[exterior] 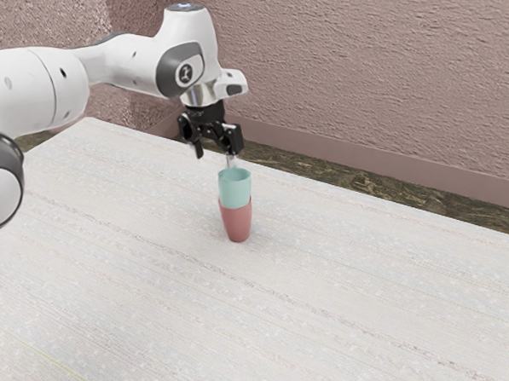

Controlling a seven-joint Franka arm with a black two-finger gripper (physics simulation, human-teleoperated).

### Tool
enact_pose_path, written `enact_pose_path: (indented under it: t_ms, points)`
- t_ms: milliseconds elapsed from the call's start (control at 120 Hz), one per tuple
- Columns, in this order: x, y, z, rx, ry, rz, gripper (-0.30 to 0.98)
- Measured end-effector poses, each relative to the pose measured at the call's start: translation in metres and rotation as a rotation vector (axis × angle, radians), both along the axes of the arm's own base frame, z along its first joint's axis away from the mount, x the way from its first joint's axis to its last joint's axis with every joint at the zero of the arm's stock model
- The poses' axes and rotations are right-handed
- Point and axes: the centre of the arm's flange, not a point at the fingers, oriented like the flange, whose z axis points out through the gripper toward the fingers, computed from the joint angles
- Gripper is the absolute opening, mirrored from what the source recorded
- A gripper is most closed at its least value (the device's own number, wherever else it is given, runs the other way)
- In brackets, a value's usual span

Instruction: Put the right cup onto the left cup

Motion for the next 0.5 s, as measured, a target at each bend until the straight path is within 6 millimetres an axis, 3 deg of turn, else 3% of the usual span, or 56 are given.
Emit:
enact_pose_path:
  t_ms: [167,350,500]
  points:
    - [-0.028,-0.008,0.029,0.032,-0.008,-0.027,0.65]
    - [-0.081,-0.001,0.063,0.098,-0.013,-0.048,0.67]
    - [-0.111,0.001,0.075,0.133,-0.010,-0.060,0.68]
